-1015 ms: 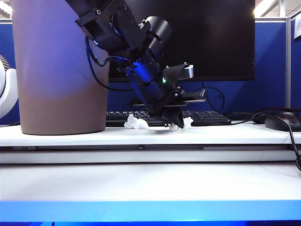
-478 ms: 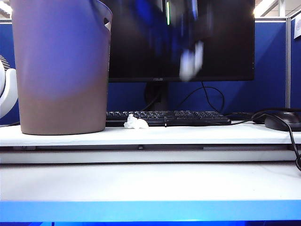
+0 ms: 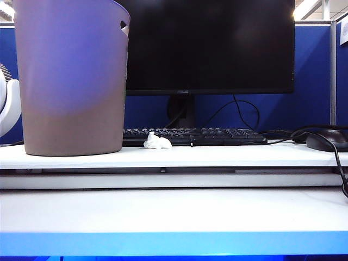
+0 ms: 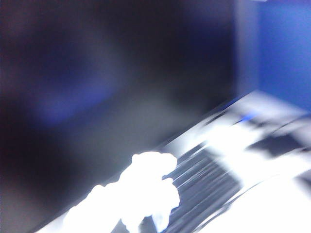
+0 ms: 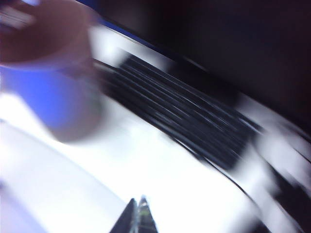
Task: Pick up all paper balls from the table and place them in the pink trash can.
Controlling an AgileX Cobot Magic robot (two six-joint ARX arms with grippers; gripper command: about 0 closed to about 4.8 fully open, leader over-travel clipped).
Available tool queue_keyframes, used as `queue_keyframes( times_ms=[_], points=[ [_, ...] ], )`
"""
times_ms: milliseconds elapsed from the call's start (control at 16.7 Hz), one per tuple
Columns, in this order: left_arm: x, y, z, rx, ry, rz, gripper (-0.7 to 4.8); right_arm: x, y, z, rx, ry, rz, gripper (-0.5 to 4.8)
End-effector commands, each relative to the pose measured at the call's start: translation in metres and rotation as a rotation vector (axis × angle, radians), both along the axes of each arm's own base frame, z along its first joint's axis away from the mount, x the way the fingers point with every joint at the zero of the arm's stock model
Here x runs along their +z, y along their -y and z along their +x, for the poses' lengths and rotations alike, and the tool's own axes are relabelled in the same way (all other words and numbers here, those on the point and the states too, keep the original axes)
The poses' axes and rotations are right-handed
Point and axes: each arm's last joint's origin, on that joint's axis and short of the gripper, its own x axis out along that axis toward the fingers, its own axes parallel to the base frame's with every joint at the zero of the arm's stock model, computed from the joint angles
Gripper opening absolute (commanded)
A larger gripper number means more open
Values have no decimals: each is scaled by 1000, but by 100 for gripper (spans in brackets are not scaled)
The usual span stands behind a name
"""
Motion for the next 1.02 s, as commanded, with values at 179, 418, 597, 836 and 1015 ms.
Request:
queue_keyframes(
  times_ms=[179,418,597,836,1015],
  points=[
    [-15,-52,7,204,-185,165,-6,-3,-30,48,363,7,179,-6],
    [-28,-94,39,312,-263,139,47,-21,-45,85,380,-55,177,-6],
    [-34,-98,44,293,-319,127,193,-31,-50,100,334,-79,144,-4],
    [-34,-96,43,279,-332,104,193,-93,-70,154,275,-284,54,297],
    [-37,-96,40,244,-381,102,192,-166,-96,204,283,-408,26,341]
  ],
)
